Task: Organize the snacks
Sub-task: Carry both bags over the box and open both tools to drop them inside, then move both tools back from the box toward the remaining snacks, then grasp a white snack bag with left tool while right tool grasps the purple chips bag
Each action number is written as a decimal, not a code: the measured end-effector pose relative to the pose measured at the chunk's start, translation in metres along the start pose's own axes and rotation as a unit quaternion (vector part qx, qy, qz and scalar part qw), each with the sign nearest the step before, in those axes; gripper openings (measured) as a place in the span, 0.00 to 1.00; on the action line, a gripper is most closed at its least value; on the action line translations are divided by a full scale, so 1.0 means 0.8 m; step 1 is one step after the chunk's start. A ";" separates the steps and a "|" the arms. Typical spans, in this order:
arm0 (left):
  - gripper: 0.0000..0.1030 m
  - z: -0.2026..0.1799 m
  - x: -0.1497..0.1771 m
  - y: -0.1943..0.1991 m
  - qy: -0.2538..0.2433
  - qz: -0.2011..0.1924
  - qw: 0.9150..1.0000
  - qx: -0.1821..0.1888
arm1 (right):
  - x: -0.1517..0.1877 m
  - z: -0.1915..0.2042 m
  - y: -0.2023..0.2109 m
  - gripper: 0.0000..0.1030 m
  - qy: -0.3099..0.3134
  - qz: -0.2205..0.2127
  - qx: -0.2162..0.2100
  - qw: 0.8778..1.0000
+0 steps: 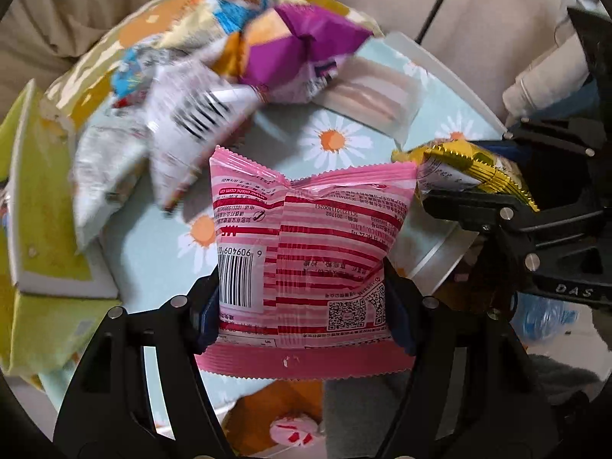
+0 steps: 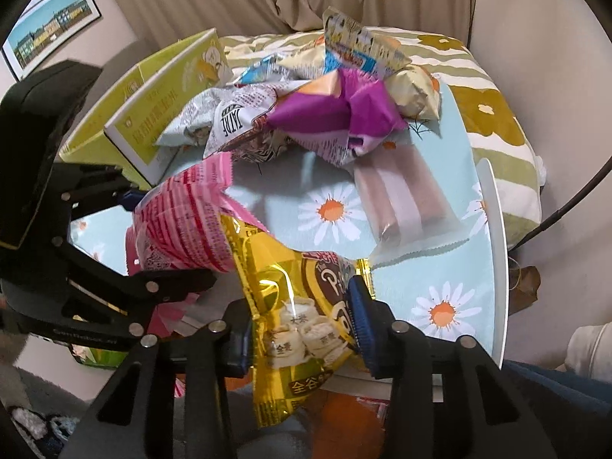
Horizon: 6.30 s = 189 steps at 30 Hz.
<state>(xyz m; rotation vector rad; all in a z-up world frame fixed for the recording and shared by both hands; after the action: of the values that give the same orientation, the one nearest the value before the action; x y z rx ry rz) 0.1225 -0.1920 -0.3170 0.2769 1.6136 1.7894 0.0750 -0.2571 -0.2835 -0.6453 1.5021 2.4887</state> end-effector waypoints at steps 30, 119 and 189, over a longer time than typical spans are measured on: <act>0.64 0.370 0.035 0.149 0.289 -0.080 0.946 -0.118 | -0.275 0.237 0.012 0.35 0.121 -0.099 -0.143 0.977; 1.00 0.351 0.020 0.177 0.289 -0.107 0.948 -0.074 | -0.247 0.193 0.042 0.95 0.049 -0.098 0.018 0.994; 0.52 0.117 -0.092 -0.089 0.220 0.036 0.972 0.072 | -0.170 -0.079 -0.103 0.95 -0.115 0.051 -0.056 0.990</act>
<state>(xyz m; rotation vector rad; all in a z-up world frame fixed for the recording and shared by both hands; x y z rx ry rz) 0.2559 -0.1654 -0.3438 -0.0016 2.0687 1.8826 0.2436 -0.2619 -0.3149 -0.2906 1.3506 2.6324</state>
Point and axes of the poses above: each gripper's, at about its wrist camera, not at the fingertips, and y roughly against the way its jaws point, z to its left, x to its underside, the point moved 10 cm from there along -y, roughly the way its jaws point, and after that the axes turned 12 degrees about -x, right-handed, at the moved point
